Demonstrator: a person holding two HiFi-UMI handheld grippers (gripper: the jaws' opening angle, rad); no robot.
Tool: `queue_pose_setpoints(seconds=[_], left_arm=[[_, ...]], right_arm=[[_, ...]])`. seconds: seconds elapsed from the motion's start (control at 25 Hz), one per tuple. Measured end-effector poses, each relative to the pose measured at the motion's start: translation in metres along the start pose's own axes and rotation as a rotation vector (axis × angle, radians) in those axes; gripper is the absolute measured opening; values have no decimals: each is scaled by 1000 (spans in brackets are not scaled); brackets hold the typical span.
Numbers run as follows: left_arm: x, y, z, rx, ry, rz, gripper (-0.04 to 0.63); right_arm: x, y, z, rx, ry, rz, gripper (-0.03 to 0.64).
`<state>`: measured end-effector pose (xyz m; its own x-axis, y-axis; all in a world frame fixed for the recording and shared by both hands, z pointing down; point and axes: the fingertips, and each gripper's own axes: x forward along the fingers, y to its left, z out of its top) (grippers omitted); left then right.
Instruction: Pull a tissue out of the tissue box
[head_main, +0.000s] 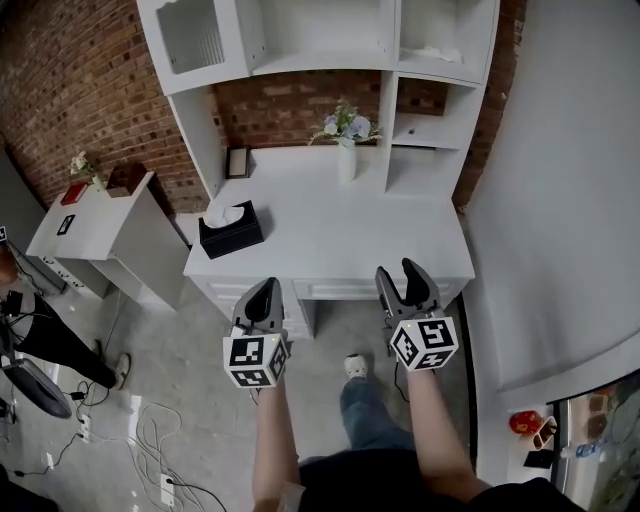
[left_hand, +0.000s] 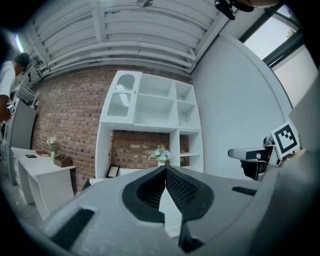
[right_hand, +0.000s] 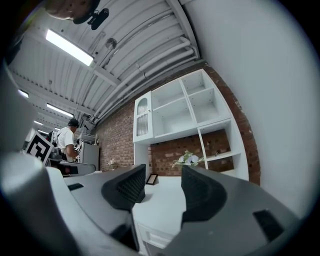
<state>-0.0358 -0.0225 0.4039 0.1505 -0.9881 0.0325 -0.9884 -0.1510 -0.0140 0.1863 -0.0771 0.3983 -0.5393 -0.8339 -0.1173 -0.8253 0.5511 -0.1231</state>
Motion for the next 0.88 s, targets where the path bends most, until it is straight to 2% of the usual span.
queue_pose_setpoints(seconds=[0.48, 0.64, 0.88], left_arm=[[146, 85, -18, -22, 69, 138, 9], [183, 128, -18, -35, 72, 210, 8], [215, 193, -24, -58, 59, 362, 8]], right_arm=[[201, -45, -26, 36, 64, 132, 204], [275, -40, -37, 46, 86, 209, 204], [368, -10, -66, 46, 138, 370, 204]])
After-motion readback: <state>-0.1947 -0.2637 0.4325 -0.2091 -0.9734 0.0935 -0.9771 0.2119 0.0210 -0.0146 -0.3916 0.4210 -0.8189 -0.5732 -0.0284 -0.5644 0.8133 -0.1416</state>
